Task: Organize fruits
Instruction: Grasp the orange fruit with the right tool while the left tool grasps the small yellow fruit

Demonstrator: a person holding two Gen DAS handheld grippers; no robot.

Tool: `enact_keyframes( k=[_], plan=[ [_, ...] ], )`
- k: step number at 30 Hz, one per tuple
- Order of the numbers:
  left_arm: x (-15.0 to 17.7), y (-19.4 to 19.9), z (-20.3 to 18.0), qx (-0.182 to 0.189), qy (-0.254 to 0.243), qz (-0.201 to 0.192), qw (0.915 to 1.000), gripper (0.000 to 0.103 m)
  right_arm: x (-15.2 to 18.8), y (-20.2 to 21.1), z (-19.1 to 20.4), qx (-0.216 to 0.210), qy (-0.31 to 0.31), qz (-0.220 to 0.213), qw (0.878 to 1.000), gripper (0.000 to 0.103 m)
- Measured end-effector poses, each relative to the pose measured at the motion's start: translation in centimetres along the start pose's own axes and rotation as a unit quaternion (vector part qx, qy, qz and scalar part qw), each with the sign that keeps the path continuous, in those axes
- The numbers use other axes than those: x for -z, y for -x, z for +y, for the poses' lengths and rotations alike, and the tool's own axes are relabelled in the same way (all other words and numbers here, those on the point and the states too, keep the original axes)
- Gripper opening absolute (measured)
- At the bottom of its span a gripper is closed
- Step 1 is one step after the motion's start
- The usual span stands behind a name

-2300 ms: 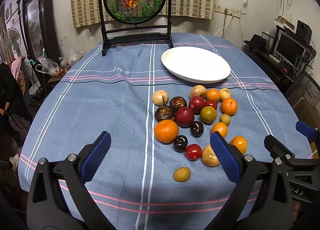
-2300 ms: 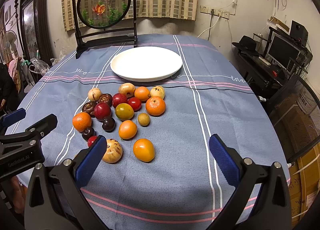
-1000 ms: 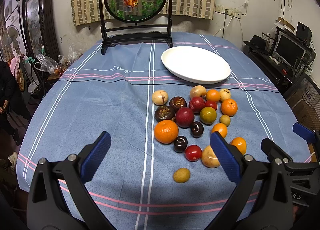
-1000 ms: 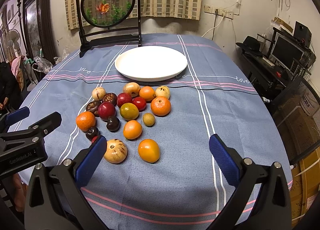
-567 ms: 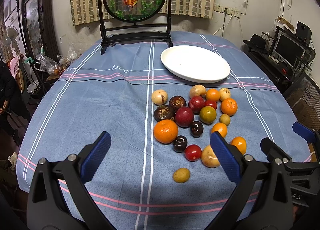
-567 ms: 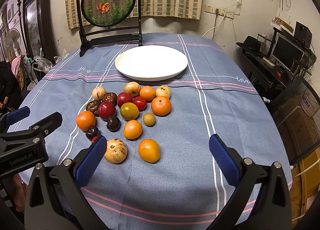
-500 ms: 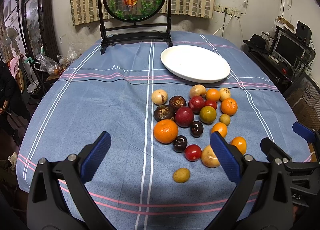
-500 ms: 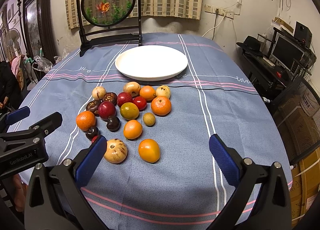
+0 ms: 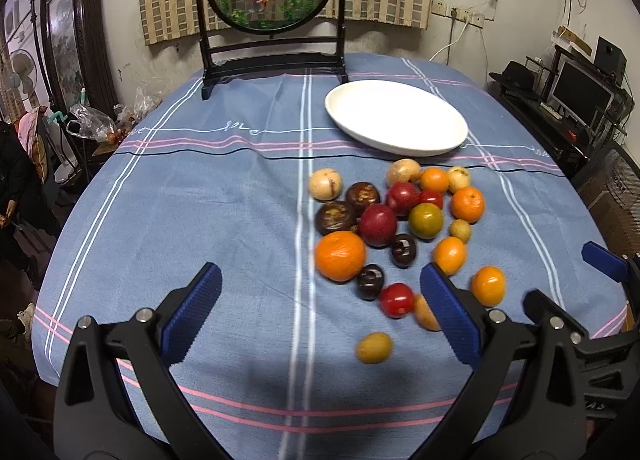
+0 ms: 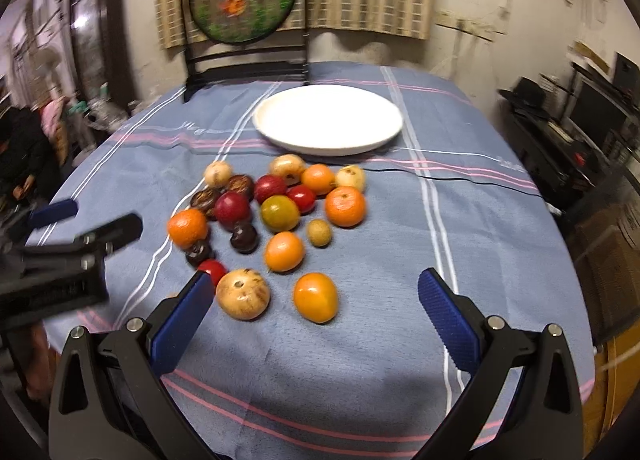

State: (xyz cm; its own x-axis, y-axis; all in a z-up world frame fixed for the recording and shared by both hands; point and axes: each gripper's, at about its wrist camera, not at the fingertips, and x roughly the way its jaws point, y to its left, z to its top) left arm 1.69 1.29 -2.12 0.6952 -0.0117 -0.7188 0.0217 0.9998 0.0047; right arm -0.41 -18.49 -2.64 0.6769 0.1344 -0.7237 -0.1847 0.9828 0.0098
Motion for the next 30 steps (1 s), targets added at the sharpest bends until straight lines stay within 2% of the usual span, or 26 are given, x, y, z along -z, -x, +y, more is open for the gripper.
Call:
enact_keyframes(
  k=[2, 7, 9, 14, 17, 18, 20, 24, 27, 30],
  plan=[
    [0.4, -0.3, 0.9, 0.012, -0.01, 0.005, 0.9999, 0.101, 0.7, 0.0, -0.7, -0.008, 0.006, 0.002, 1.0, 0.102],
    [2.8, -1.6, 2.3, 0.053, -0.015, 0.044, 0.9975, 0.101, 2.7, -1.4, -2.2, -0.024, 0.002, 0.027, 0.999, 0.1],
    [3.7, -1.9, 1.8, 0.062, -0.024, 0.053, 0.9964, 0.101, 3.3, -2.4, -2.0, -0.028, 0.006, 0.039, 0.999, 0.086],
    [5.2, -2.7, -0.4, 0.081, -0.058, 0.07, 0.9925, 0.101, 3.4, -5.0, -1.5, -0.031, 0.011, 0.058, 0.998, 0.066],
    [5.4, -3.2, -1.0, 0.088, -0.066, 0.072, 0.9913, 0.101, 2.9, -6.8, -1.9, -0.047, 0.0, 0.069, 0.997, 0.049],
    [5.4, -3.5, -1.1, 0.09, -0.067, 0.074, 0.991, 0.101, 2.7, -7.5, -2.0, -0.064, -0.007, 0.076, 0.995, 0.042],
    [5.5, -3.9, -1.1, 0.089, -0.066, 0.077, 0.9909, 0.101, 2.2, -8.3, -1.9, -0.079, -0.009, 0.079, 0.994, 0.038],
    [5.3, -4.5, -0.8, 0.101, -0.054, 0.08, 0.9902, 0.1, 1.6, -7.7, -2.2, -0.088, -0.022, 0.068, 0.994, 0.038],
    [5.1, -4.2, -0.8, 0.112, -0.05, 0.065, 0.9903, 0.099, 1.7, -6.2, -2.6, -0.055, -0.015, 0.048, 0.997, 0.038],
    [5.0, -4.1, -1.3, 0.117, -0.057, 0.058, 0.9898, 0.096, 1.8, -5.6, -3.5, -0.052, -0.03, 0.045, 0.997, 0.038]
  ],
)
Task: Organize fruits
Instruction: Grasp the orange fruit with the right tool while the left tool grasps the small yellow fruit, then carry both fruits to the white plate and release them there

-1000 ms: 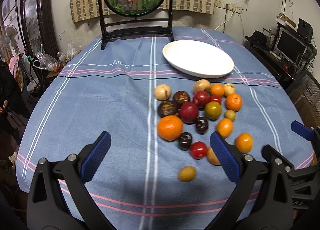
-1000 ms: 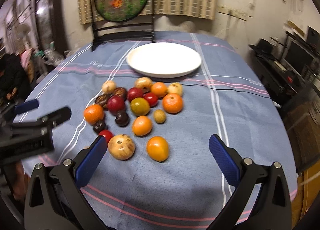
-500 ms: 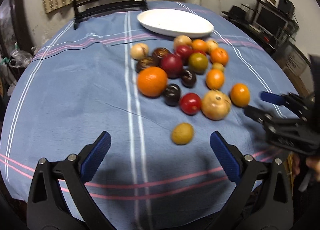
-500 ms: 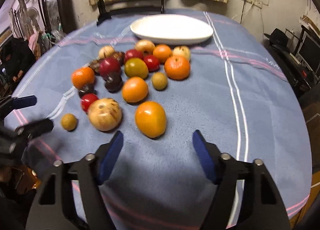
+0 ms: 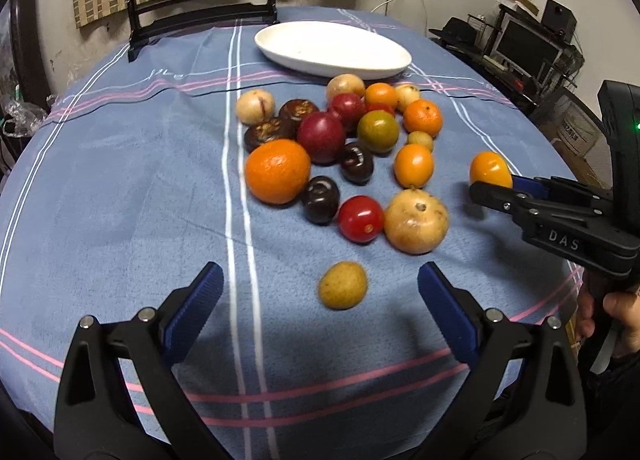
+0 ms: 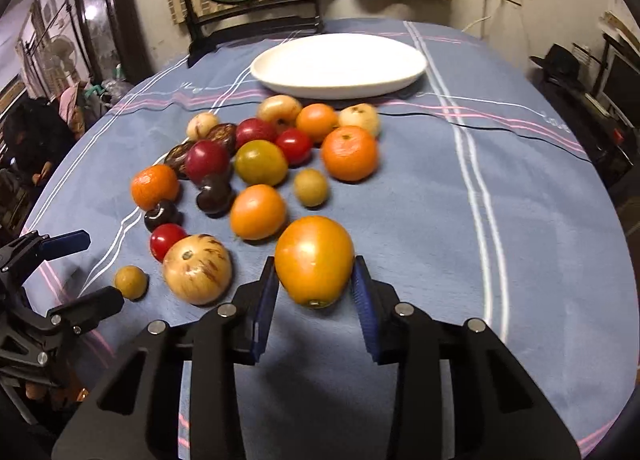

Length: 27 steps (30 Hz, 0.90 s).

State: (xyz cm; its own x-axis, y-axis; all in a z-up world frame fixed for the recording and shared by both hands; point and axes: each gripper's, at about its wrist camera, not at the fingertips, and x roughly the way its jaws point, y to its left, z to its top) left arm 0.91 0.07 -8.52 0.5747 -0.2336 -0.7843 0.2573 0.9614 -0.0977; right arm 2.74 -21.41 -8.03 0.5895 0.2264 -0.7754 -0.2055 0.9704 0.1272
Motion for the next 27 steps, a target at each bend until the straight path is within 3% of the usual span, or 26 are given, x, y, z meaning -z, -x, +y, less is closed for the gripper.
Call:
enact_keyframes(
  k=[4, 8, 9, 10, 12, 20, 27],
  plan=[
    [0.1, -1.6, -0.4, 0.006, -0.006, 0.029, 0.9995, 0.062, -0.1, 0.6, -0.6, -0.012, -0.016, -0.004, 1.0, 0.038],
    [0.3, -2.6, -0.4, 0.005, -0.006, 0.034, 0.9994, 0.051, -0.1, 1.2, -0.4, -0.017, -0.016, -0.011, 1.0, 0.038],
    [0.3, -2.7, -0.5, 0.006, -0.007, 0.032, 0.9994, 0.035, -0.1, 1.2, -0.4, -0.018, -0.016, -0.011, 1.0, 0.038],
    [0.3, -2.6, -0.4, 0.011, -0.005, 0.032, 0.9994, 0.027, 0.0, 1.3, -0.4, -0.019, -0.016, -0.011, 1.0, 0.038],
    [0.2, -2.4, -0.3, 0.027, 0.002, 0.03, 0.9992, 0.027, 0.1, 1.3, -0.3, -0.022, -0.017, -0.011, 1.0, 0.038],
    [-0.7, 0.1, -0.4, 0.021, -0.004, 0.002, 0.9998, 0.027, -0.3, 1.2, -0.1, -0.033, -0.015, -0.01, 0.999, 0.038],
    [-6.6, 0.8, 1.0, 0.021, -0.002, -0.023, 0.9995, 0.027, -3.6, 0.3, -1.1, -0.07, -0.014, 0.005, 0.997, 0.038]
  ],
)
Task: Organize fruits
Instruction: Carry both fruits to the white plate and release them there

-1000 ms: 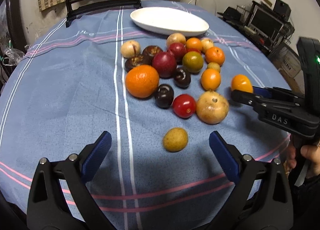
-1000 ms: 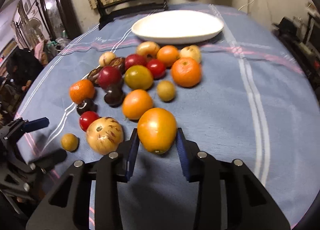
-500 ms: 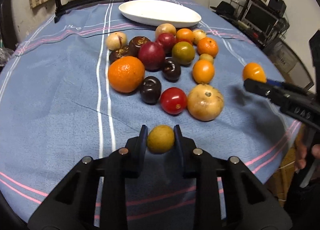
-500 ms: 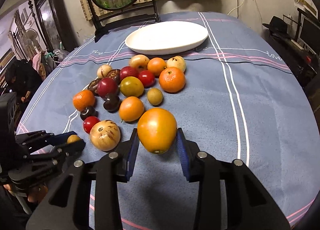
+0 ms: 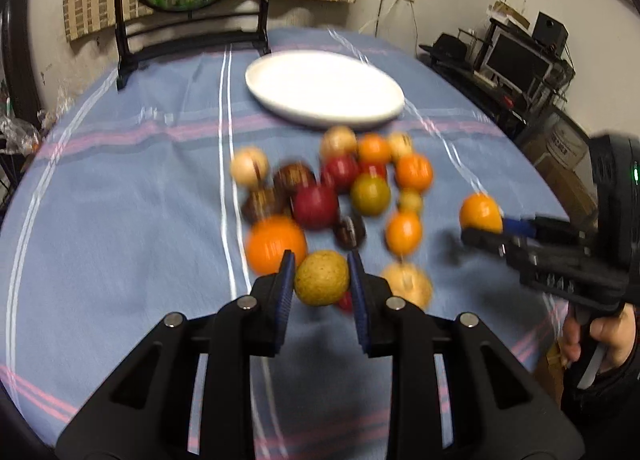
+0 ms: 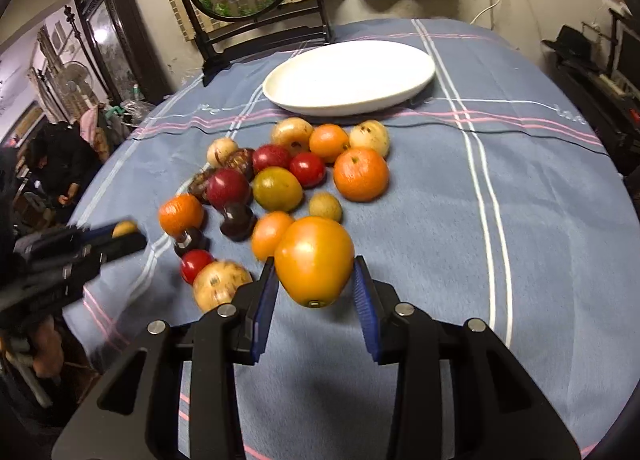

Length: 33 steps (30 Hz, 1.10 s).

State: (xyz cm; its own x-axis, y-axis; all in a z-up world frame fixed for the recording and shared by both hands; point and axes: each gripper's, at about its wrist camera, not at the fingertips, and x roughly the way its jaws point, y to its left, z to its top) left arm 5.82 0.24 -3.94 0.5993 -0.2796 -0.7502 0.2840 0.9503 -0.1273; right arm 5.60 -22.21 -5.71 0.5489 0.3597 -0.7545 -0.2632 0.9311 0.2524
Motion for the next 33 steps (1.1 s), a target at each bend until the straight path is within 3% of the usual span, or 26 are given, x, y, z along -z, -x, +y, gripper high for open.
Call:
enact_keyframes(
  k=[4, 7, 11, 17, 26, 27, 28, 30, 33],
  plan=[
    [-6.0, -2.2, 1.0, 0.003, 0.001, 0.004, 1.0, 0.027, -4.1, -0.7, -0.3, -0.001, 0.025, -0.006, 1.0, 0.038],
    [-11.0, -4.9, 1.8, 0.004, 0.006, 0.01, 0.9999, 0.027, -9.0, -2.5, -1.0, -0.002, 0.045, -0.012, 0.999, 0.038],
    [-18.6, -10.7, 2.8, 0.0, 0.015, 0.014, 0.9998, 0.027, -16.3, -8.2, -2.0, 0.007, 0.061, -0.004, 0.998, 0.038],
    [-25.5, -20.9, 4.8, 0.002, 0.05, 0.048, 0.9976, 0.027, -23.3, -17.9, -4.4, 0.019, 0.042, 0.037, 0.998, 0.038],
    [-27.6, -27.7, 5.3, 0.004, 0.062, 0.093, 0.9938, 0.027, -26.5, -23.4, -6.6, 0.033, 0.035, 0.066, 0.997, 0.038],
    [-27.7, -27.9, 5.2, 0.001, 0.062, 0.093, 0.9937, 0.032, -26.5, -23.7, -6.7, 0.037, 0.033, 0.067, 0.997, 0.04],
    [-27.7, -28.1, 5.3, 0.001, 0.065, 0.094, 0.9934, 0.046, -26.4, -23.6, -6.8, 0.04, 0.032, 0.066, 0.996, 0.042],
    [-27.9, -27.7, 5.6, 0.0, 0.078, 0.086, 0.9933, 0.062, -26.4, -22.8, -6.6, 0.06, 0.039, 0.049, 0.996, 0.055],
    [-27.9, -25.5, 6.0, 0.006, 0.071, 0.074, 0.9947, 0.069, -26.0, -19.9, -5.6, 0.091, 0.075, 0.023, 0.993, 0.066]
  ],
)
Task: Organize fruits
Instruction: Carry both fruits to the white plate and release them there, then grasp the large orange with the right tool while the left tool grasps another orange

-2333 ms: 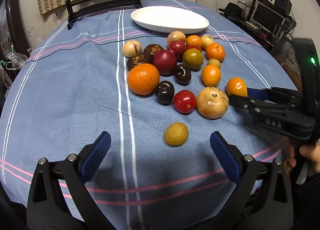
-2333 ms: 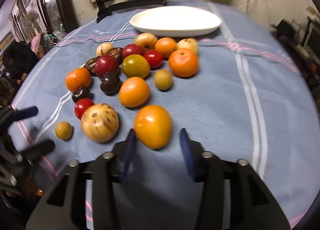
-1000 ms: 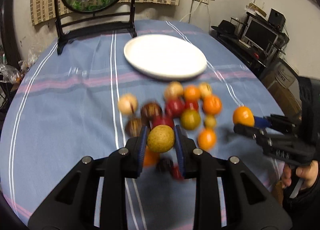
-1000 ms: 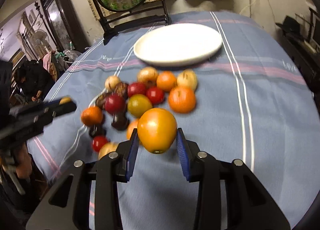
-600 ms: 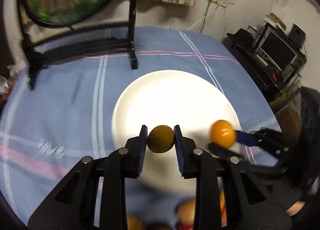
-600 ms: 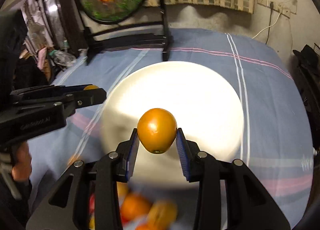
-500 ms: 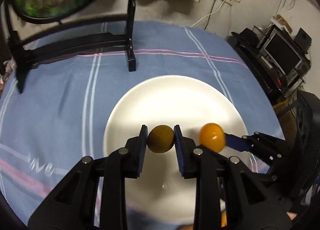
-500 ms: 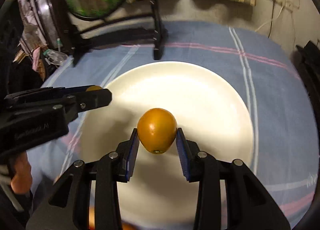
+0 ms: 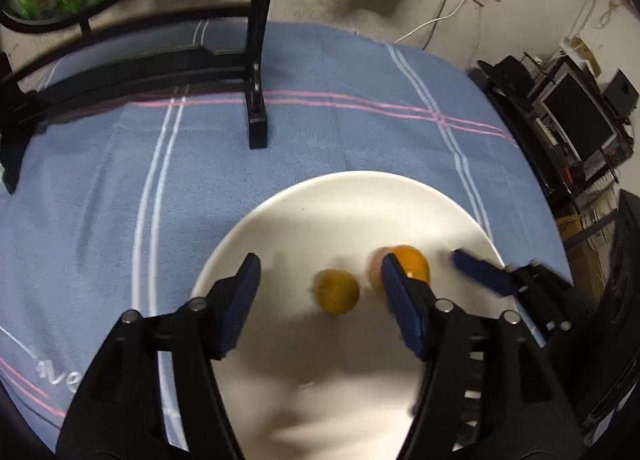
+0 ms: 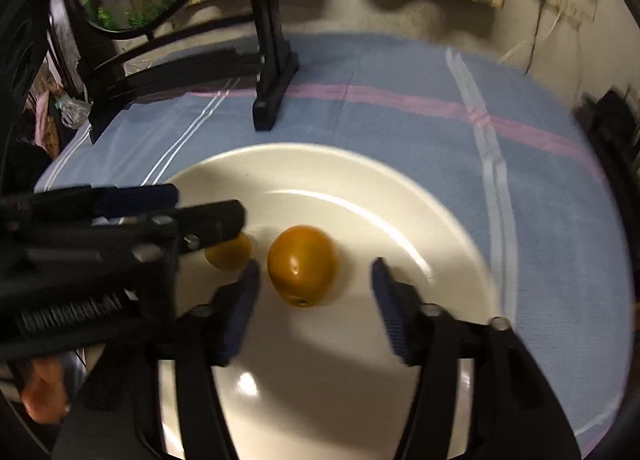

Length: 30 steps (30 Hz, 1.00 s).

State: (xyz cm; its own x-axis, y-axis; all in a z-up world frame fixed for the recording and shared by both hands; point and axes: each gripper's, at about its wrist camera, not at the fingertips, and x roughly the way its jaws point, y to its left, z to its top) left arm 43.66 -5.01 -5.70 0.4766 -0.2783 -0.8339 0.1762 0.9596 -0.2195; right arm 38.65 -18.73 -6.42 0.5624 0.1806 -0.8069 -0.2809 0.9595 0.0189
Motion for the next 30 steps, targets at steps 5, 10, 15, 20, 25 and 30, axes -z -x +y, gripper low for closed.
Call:
enact_keyframes(
  k=[5, 10, 15, 20, 25, 30],
  plan=[
    [3.4, 7.9, 0.9, -0.001, -0.003, -0.068, 0.9977, 0.097, 3.7, 8.5, 0.7, -0.011, 0.017, -0.036, 0.999, 0.072],
    [11.5, 14.3, 1.3, -0.007, 0.03, -0.107, 0.9938, 0.101, 11.4, 15.3, 2.5, -0.014, 0.006, -0.06, 0.998, 0.102],
    [21.9, 15.5, 2.0, -0.003, 0.028, -0.076, 0.9968, 0.101, 19.1, 16.8, 4.0, -0.006, -0.04, -0.038, 0.998, 0.102],
    [29.1, 17.0, 3.1, -0.027, 0.011, -0.062, 0.9976, 0.101, 23.2, 16.9, 4.5, -0.031, -0.091, -0.004, 0.995, 0.102],
    [31.7, 18.5, 3.2, -0.036, -0.005, -0.071, 0.9968, 0.101, 23.4, 17.6, 5.4, -0.016, -0.077, -0.009, 0.997, 0.102],
    [32.0, 18.6, 2.3, -0.034, -0.02, -0.07, 0.9968, 0.101, 22.9, 17.4, 4.6, 0.008, -0.079, -0.03, 0.996, 0.102]
  ],
)
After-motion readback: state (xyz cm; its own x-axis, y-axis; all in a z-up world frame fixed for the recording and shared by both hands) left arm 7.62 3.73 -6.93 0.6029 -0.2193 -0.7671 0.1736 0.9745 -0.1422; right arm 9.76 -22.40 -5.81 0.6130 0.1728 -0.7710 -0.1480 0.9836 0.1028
